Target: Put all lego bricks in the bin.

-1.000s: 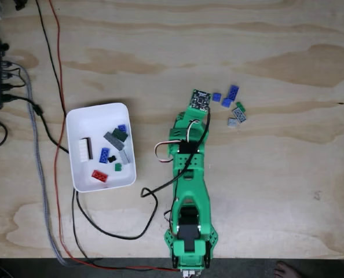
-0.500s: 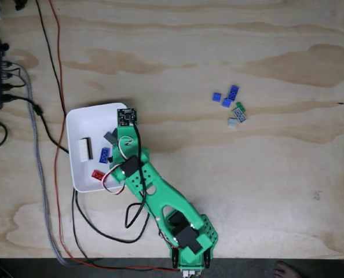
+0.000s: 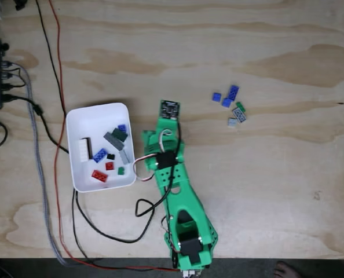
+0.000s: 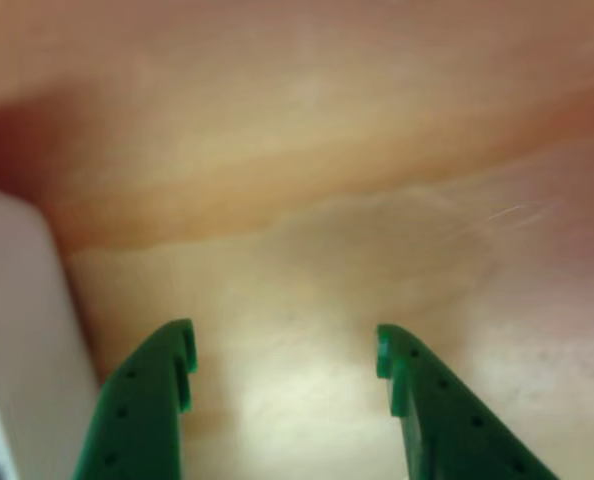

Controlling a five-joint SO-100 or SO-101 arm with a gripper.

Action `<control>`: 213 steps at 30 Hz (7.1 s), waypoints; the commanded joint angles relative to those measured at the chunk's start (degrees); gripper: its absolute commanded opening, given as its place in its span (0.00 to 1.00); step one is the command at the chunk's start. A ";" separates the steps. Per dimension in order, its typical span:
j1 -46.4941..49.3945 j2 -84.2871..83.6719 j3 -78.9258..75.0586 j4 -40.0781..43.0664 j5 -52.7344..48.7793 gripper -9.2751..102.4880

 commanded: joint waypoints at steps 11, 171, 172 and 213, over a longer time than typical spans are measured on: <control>32.34 -15.91 11.51 -42.80 -23.82 0.24; -35.07 -27.51 -50.54 33.66 34.10 0.30; -33.05 -25.05 -50.54 33.75 34.19 0.32; 22.06 -43.95 -12.83 -41.66 -13.80 0.23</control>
